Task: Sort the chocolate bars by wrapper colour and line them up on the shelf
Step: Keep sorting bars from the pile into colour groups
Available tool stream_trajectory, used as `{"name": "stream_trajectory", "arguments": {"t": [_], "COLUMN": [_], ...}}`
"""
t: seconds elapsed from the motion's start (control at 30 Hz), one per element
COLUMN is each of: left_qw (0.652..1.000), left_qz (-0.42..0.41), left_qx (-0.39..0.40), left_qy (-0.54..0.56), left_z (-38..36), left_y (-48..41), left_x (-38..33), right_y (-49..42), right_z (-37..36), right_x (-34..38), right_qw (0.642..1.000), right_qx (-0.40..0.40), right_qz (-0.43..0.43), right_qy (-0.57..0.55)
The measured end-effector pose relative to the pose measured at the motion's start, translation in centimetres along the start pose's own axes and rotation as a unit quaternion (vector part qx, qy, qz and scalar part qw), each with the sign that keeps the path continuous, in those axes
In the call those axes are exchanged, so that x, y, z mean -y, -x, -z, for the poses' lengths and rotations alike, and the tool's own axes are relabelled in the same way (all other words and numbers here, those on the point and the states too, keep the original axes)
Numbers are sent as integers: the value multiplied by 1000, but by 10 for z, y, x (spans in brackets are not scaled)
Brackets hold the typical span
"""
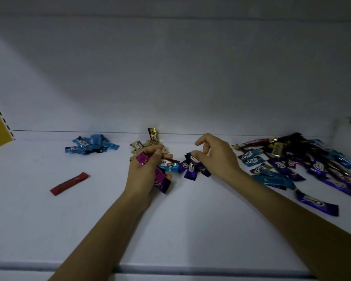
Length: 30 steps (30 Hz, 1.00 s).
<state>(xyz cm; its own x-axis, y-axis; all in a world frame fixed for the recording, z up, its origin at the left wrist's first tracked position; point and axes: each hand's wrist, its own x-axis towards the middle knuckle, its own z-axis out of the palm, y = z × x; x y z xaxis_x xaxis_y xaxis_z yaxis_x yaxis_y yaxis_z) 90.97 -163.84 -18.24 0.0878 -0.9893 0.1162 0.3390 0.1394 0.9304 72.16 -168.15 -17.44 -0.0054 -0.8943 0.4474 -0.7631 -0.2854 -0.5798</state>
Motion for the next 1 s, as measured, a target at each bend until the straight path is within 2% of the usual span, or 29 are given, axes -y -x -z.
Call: {"name": "stream_trajectory", "arguments": {"t": [0.07, 0.2, 0.3, 0.4, 0.47, 0.57, 0.7, 0.87, 0.93, 1.0], "left_qw": [1000, 999, 998, 996, 997, 999, 999, 997, 990, 983], "left_qz": [-7, -29, -30, -28, -26, -10, 14, -5, -36, -71], "left_qx": [3, 1, 7, 46, 62, 46, 49, 18, -25, -89], "left_qy": [-6, -31, -50, -69, -48, -18, 13, -78, -132, -141], "left_z": [0, 0, 2, 2, 0, -2, -6, 33, 59, 81], "left_y": [2, 2, 4, 5, 5, 4, 9, 10, 13, 17], "left_x": [-1, 2, 4, 3, 2, 0, -5, -29, -39, -44], "right_y": [12, 29, 31, 30, 26, 22, 28, 22, 19, 15], "right_z": [-3, -11, -14, -13, -11, -6, -7, -10, -15, -28], "right_x": [9, 31, 34, 31, 30, 27, 27, 50, 63, 80], "right_qw": [998, 982, 981, 982, 985, 980, 983, 980, 977, 972], "right_qx": [10, 101, 88, 78, 39, -21, 26, 44, 62, 41], "right_qz": [33, 102, 111, 76, 53, 45, 65, 97, 120, 166], "right_qy": [-61, -121, -134, -155, -159, -191, -169, -169, -167, -159]}}
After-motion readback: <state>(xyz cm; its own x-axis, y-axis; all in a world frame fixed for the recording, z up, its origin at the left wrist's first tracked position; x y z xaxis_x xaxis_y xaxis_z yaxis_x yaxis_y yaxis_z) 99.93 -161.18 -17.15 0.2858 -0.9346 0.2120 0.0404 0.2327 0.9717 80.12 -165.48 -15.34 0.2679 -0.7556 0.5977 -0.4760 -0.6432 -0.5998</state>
